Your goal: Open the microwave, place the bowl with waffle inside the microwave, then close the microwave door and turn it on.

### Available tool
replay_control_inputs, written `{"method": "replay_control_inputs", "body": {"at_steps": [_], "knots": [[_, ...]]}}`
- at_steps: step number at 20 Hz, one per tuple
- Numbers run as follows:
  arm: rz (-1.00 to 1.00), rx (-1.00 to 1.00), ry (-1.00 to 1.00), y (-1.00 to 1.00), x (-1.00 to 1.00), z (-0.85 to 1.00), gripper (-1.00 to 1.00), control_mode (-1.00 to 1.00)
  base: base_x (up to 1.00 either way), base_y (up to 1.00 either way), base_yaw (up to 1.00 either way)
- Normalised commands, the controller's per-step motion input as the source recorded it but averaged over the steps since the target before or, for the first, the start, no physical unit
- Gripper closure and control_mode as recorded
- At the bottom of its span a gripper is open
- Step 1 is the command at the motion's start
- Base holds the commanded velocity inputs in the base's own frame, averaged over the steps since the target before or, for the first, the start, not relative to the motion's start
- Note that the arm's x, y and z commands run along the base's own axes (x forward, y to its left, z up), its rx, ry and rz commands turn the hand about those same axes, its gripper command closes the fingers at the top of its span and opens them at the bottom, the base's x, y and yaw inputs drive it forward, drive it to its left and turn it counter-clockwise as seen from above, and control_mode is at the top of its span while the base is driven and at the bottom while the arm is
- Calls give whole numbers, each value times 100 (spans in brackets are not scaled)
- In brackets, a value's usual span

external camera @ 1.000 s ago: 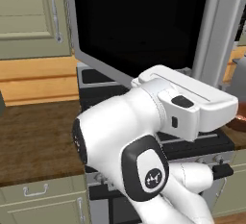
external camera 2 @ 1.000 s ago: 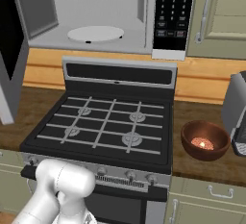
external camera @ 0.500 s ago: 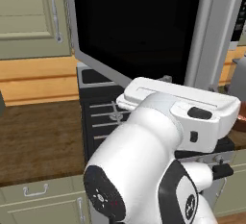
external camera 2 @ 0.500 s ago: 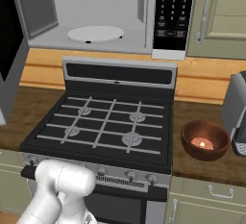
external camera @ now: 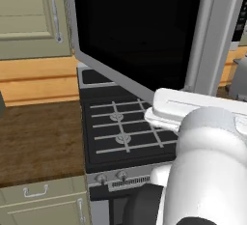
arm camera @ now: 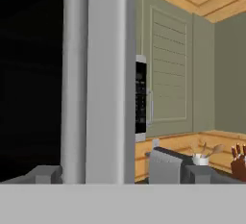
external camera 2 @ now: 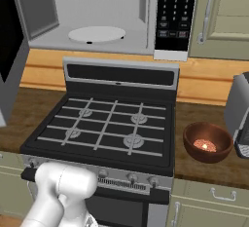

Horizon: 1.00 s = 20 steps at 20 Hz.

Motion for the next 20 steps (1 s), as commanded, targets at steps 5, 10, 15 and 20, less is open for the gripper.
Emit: {"method": "replay_control_inputs", "body": {"at_steps": [5,10,15,20], "knots": [[38,31,-5,-95,-33,-7,-100,-100,0,0,0],[71,25,0,-45,-29,-20,-100,-100,0,0,0],[80,19,0,-30,-10,-23,-100,-100,0,0,0],[70,23,-4,-47,36,-1,-100,-100,0,0,0]]}}
